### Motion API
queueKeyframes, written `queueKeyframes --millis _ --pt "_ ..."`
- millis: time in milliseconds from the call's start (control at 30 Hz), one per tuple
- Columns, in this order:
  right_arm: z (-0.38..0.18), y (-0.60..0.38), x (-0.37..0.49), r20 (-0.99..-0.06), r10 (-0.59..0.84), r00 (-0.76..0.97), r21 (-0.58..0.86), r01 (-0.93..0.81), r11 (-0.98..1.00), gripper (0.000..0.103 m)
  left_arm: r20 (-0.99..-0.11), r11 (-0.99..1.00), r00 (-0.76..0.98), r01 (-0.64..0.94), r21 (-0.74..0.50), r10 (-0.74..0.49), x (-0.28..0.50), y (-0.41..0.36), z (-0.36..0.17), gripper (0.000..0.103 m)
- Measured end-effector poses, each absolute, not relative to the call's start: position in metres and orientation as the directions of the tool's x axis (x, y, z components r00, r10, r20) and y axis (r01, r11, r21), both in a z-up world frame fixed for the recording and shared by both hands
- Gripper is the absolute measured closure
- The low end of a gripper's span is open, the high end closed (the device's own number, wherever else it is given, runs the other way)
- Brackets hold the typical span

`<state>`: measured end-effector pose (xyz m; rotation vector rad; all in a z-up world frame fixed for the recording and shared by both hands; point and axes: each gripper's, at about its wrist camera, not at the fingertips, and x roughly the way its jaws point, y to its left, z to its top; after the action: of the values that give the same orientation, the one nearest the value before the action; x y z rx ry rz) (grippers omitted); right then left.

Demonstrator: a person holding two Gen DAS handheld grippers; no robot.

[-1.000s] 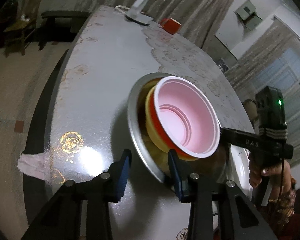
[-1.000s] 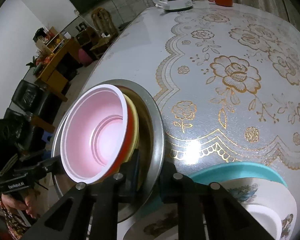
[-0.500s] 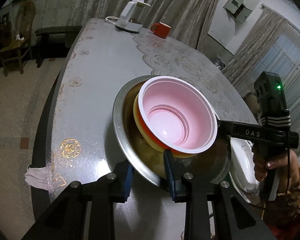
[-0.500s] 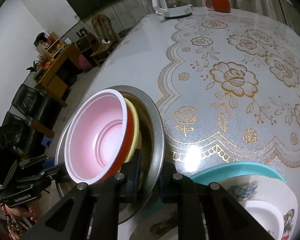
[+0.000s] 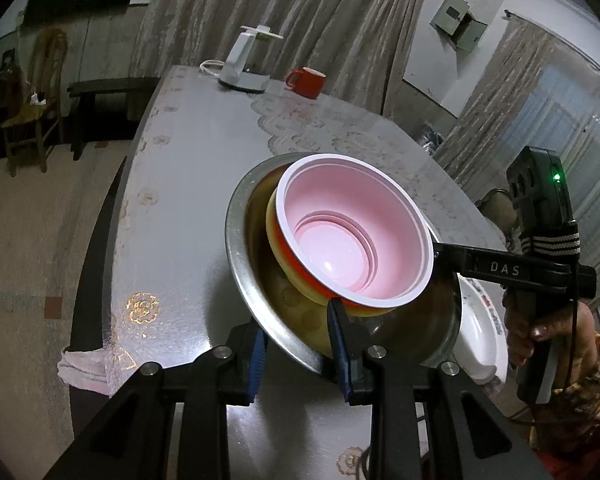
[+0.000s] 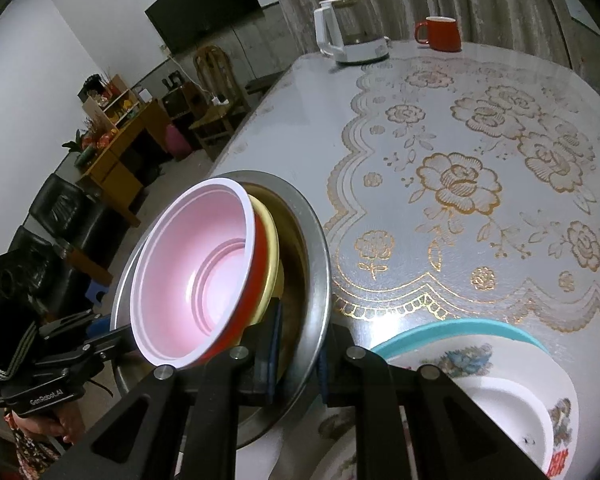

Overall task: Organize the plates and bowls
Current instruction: 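Grip the steel bowl rim with the left tool and lift the nested bowls, then lower the nested bowls onto the plate stack on the teal tray with the left tool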

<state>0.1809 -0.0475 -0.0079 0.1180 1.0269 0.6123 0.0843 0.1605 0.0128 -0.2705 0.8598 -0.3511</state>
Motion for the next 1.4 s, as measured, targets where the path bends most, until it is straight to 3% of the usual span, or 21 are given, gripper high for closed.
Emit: queueKeyframes --millis 733,1400 --pt "0.036 -0.132 0.120 -0.697 0.510 0.504 0.391 -0.329 0.860 0.088 -0.644 0.868 0.584 0.369 -0.332 -0.495 0.066 0.087 0.059 0.074" --pt "0.002 -0.222 0.084 -0.727 0.427 0.538 0.441 -0.111 0.890 0.087 -0.699 0.800 0.425 0.472 -0.371 -0.575 0.089 0.009 0.026 0.074"
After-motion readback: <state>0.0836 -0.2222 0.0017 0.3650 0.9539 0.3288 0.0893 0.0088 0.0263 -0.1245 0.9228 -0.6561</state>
